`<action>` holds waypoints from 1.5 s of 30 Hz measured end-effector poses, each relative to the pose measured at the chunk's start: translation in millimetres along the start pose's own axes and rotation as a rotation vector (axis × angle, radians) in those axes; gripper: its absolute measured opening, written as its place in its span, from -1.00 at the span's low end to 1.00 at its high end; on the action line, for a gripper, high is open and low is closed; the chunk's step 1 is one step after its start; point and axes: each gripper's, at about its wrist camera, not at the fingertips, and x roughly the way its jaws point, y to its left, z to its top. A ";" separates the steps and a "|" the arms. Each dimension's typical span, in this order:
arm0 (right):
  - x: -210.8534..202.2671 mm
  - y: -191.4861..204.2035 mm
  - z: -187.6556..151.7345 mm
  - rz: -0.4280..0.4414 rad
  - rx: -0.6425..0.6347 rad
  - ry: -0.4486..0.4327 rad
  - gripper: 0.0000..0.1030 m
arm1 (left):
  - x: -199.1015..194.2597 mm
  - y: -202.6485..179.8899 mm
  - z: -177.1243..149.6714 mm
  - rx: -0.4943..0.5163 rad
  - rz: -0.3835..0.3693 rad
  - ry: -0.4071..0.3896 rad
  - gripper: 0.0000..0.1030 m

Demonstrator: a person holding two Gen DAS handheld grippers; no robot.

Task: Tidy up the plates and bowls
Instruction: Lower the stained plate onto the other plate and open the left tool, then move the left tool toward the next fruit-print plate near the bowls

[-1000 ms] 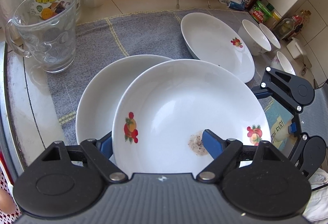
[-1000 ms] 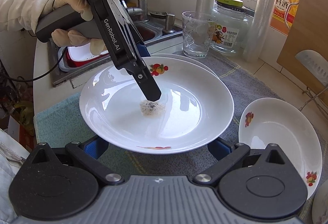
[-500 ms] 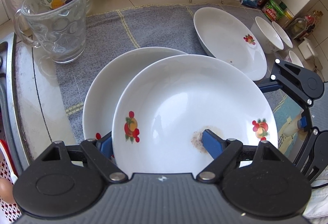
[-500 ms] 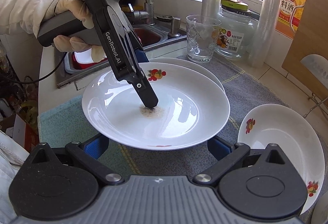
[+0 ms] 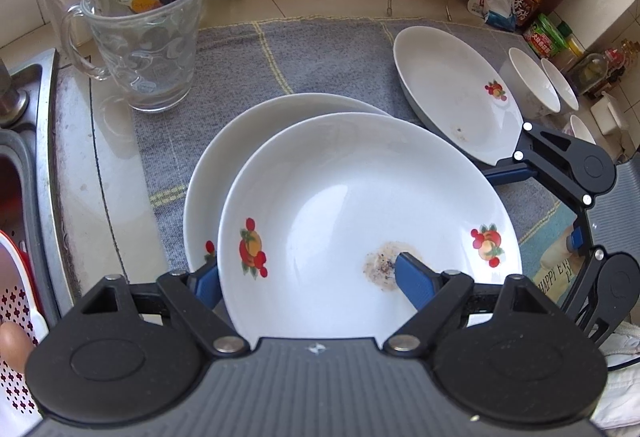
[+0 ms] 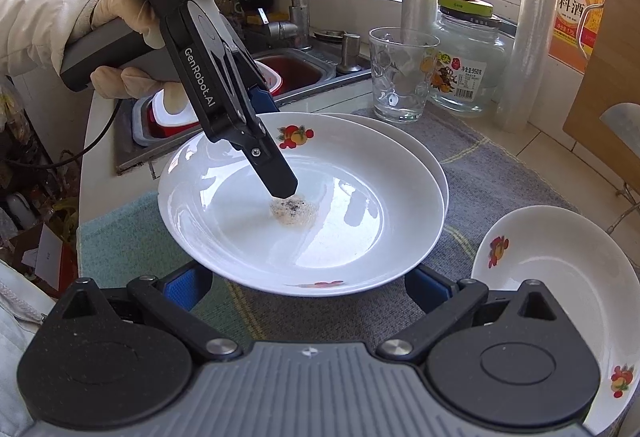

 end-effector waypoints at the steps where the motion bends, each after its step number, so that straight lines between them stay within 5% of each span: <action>1: 1.1 0.2 0.5 0.002 -0.002 0.002 1.00 | -1.4 0.5 -0.4 -0.006 0.000 -0.003 0.67; 31: -8.9 -5.9 3.3 -0.005 0.015 -0.039 1.00 | -22.5 -1.4 -15.5 -0.088 0.054 -0.073 0.68; 38: -14.6 -5.0 -4.3 -0.032 0.042 -0.041 1.00 | -23.4 -4.9 -22.3 -0.059 0.100 -0.065 0.68; 45: -27.9 -5.6 -11.4 -0.132 0.081 -0.035 1.00 | -32.5 -41.0 -29.1 0.093 0.207 -0.183 0.71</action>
